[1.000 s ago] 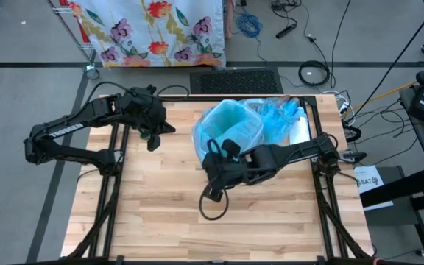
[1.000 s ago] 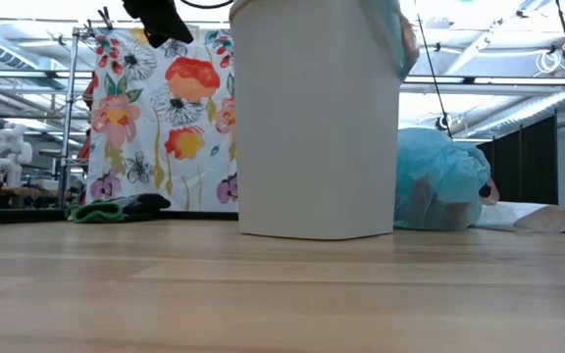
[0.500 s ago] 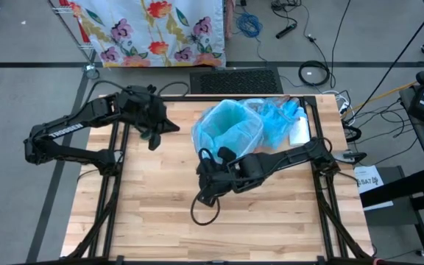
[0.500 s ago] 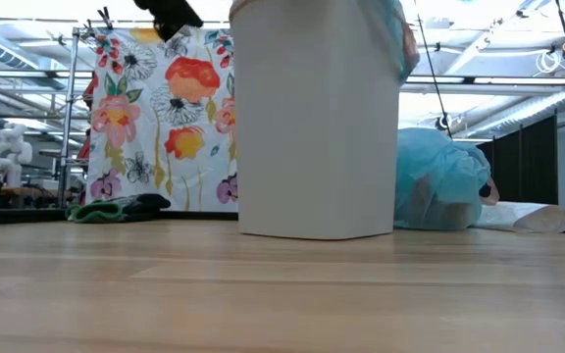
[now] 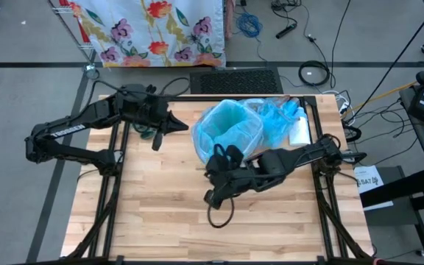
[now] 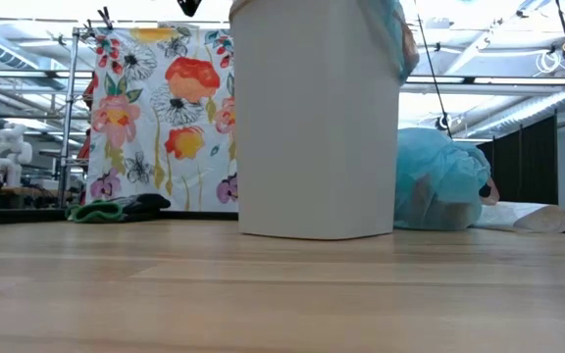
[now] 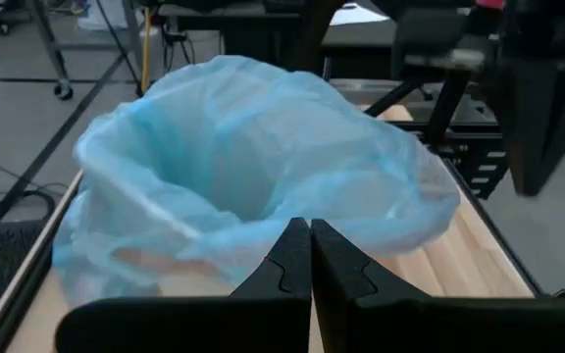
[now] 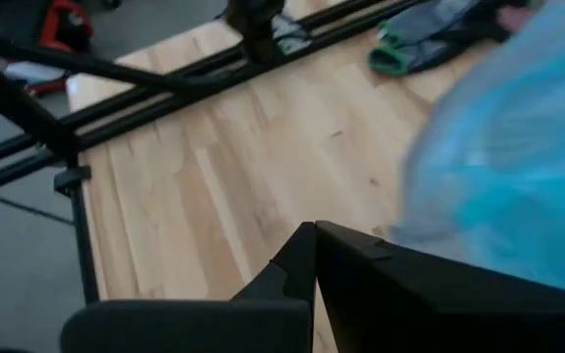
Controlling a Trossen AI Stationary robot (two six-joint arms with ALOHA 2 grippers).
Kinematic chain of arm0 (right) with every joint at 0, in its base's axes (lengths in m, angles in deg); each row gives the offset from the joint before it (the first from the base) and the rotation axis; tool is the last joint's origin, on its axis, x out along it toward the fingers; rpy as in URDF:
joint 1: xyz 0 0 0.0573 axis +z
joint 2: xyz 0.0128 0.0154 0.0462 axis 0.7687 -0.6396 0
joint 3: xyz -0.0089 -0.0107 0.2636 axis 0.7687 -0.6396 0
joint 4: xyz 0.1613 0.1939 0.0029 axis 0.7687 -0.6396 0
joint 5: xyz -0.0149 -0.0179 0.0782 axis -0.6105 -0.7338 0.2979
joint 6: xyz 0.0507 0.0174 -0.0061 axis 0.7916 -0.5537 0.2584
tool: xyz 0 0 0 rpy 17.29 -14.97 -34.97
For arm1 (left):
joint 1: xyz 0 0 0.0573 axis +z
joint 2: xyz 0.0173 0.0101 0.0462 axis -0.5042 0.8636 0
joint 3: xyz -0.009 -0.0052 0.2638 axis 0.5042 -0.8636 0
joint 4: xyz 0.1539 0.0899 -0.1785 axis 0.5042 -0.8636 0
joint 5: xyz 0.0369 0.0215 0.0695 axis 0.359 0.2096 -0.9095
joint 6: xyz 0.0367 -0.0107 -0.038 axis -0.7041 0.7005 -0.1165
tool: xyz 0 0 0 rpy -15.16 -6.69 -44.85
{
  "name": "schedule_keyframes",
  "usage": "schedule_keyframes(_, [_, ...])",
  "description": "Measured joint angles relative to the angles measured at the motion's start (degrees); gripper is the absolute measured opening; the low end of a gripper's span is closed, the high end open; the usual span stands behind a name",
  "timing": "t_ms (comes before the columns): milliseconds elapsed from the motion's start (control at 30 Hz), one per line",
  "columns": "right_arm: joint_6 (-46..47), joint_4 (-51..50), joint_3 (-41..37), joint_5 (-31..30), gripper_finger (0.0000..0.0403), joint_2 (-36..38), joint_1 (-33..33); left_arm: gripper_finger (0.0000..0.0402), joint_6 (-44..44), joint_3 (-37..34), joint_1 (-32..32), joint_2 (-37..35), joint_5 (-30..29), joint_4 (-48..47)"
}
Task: Place trash/remove bag and relplace
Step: Insert the new blue trash bag into the trash bin
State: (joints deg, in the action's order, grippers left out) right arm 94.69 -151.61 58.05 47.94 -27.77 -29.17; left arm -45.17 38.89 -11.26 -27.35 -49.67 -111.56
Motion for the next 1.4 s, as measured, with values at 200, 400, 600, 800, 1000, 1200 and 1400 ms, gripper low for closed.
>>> schedule_keyframes(200, [3.2,-4.7,0.0,-6.7,0.0000,3.8,1.0,0.0000,-1.7,0.0,-0.9,3.5,0.0,2.6])
schedule_keyframes(400, [13.8,-17.8,0.0,-8.0,0.0000,4.4,0.5,0.0000,-3.0,0.0,-1.2,7.4,0.0,1.9])
schedule_keyframes(600, [17.0,-19.4,0.0,-6.6,0.0000,4.4,1.4,0.0000,-3.0,0.2,-1.2,7.7,0.0,-0.8])
schedule_keyframes(800, [18.2,-19.7,0.0,-5.3,0.0000,4.0,2.2,0.0000,-3.0,0.6,-1.2,7.1,0.0,-4.2])
schedule_keyframes(1000, [19.2,-19.8,0.0,-5.0,0.0000,4.0,2.3,0.0000,-3.0,0.7,-1.2,7.0,0.2,-5.9])
schedule_keyframes(1200, [19.4,-19.9,0.0,-5.1,0.0000,3.6,2.3,0.0000,-0.1,0.7,-1.2,6.6,0.2,-6.6])
schedule_keyframes(1400, [19.4,-21.1,0.0,-5.1,0.0000,3.0,2.3,0.0000,0.0,0.6,-2.2,6.0,1.2,-7.1])
